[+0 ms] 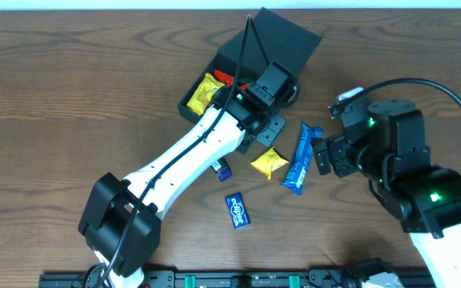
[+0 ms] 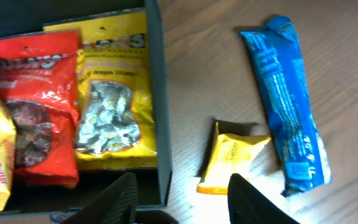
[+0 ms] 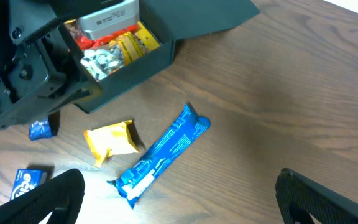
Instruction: Pack container
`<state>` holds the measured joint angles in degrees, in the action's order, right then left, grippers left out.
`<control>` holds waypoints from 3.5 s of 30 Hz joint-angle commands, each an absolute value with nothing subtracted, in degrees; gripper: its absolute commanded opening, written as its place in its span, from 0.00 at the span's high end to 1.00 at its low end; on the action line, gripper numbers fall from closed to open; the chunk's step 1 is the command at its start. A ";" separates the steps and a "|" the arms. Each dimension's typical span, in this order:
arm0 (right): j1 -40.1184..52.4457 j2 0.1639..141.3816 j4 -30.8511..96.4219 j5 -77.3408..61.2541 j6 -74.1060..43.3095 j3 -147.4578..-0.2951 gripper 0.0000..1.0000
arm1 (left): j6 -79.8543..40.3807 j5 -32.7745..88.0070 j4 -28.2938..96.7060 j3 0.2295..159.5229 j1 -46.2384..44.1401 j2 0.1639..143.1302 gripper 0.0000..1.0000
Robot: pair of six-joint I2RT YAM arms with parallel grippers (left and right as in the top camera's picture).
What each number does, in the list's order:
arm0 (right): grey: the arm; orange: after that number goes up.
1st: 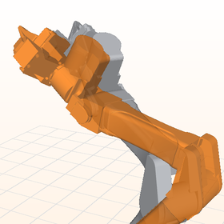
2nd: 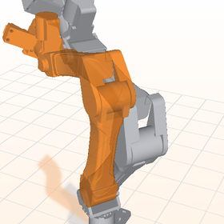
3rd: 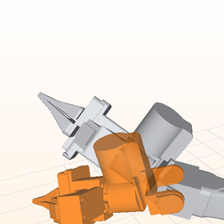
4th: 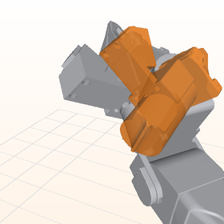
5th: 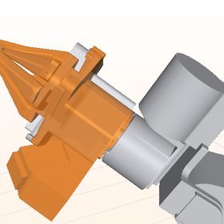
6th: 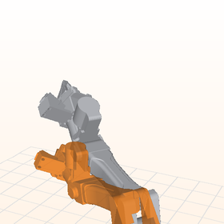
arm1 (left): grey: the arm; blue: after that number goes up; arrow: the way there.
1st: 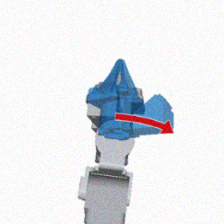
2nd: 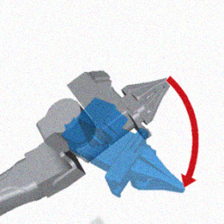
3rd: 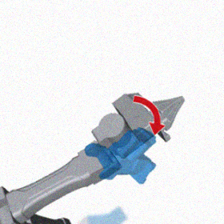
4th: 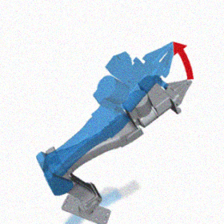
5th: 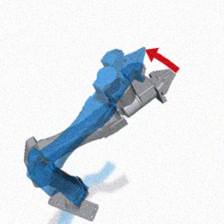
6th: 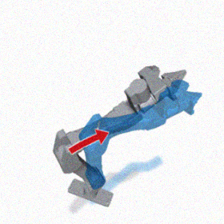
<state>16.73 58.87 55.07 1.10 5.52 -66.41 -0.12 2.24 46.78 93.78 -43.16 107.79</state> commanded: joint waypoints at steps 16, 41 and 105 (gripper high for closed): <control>16.16 58.94 64.12 3.20 6.50 -66.30 0.01 | 1.74 2.00 46.54 94.50 -43.07 108.44 0.05; 12.99 56.21 66.04 0.80 16.93 -66.32 0.01 | 1.74 1.93 46.30 94.50 -43.09 108.44 0.05; -11.97 42.09 60.88 -11.40 20.18 -51.64 0.01 | 4.43 4.56 44.95 90.24 -48.47 121.62 0.03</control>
